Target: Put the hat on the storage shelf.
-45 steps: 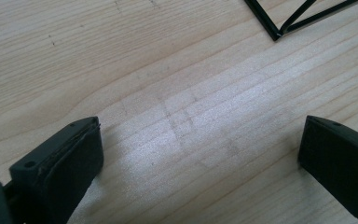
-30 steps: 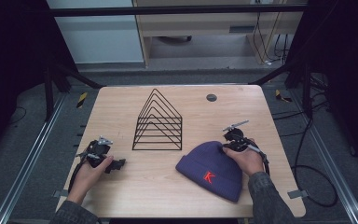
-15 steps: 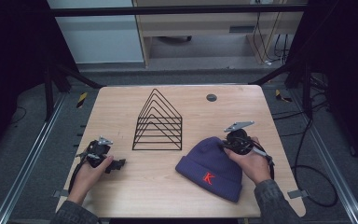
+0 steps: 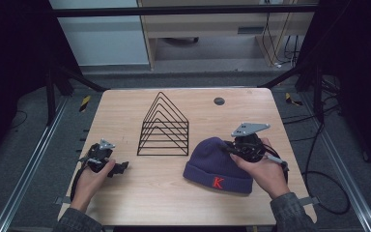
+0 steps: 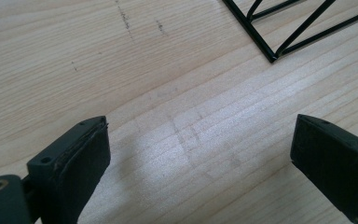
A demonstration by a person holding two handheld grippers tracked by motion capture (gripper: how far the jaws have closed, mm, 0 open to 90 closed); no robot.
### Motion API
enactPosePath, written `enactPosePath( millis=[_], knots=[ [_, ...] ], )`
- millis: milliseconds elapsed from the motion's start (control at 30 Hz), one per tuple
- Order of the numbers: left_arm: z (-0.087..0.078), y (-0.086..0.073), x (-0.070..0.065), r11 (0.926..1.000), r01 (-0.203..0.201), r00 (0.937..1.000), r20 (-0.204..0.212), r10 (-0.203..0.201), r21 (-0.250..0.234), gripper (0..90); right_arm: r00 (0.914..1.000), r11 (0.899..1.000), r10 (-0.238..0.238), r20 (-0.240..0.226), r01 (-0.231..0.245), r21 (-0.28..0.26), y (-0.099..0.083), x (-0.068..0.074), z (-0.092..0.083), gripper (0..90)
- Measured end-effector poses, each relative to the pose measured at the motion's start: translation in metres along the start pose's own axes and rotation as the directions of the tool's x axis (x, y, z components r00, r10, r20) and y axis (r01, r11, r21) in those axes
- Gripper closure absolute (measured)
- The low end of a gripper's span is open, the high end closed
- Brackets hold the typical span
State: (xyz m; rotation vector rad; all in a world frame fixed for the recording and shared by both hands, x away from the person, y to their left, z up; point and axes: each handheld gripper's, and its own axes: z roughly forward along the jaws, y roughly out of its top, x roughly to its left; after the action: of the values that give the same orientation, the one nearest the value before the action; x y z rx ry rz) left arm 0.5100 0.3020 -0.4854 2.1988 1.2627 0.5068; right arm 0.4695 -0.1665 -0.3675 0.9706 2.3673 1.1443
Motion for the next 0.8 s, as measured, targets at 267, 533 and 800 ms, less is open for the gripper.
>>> enactPosePath(
  millis=[267,533,800],
  knots=[
    [-0.004,0.001,0.001,0.9998,0.006,1.0000,0.001,-0.006,-0.020,4.7,0.9986,0.998,-0.051,-0.012,0.051,-0.047,0.017,0.002,-0.008,79.7],
    [-0.009,0.003,-0.002,0.9994,-0.005,0.9999,0.016,0.006,-0.035,5.5,0.9985,0.996,-0.054,-0.004,0.054,-0.073,0.043,-0.005,-0.015,79.7],
    [-0.029,0.013,-0.011,0.9897,-0.036,0.9984,0.038,0.041,-0.138,5.4,0.9975,0.990,-0.063,0.032,0.066,-0.122,0.072,-0.013,-0.037,79.6]
  ],
)
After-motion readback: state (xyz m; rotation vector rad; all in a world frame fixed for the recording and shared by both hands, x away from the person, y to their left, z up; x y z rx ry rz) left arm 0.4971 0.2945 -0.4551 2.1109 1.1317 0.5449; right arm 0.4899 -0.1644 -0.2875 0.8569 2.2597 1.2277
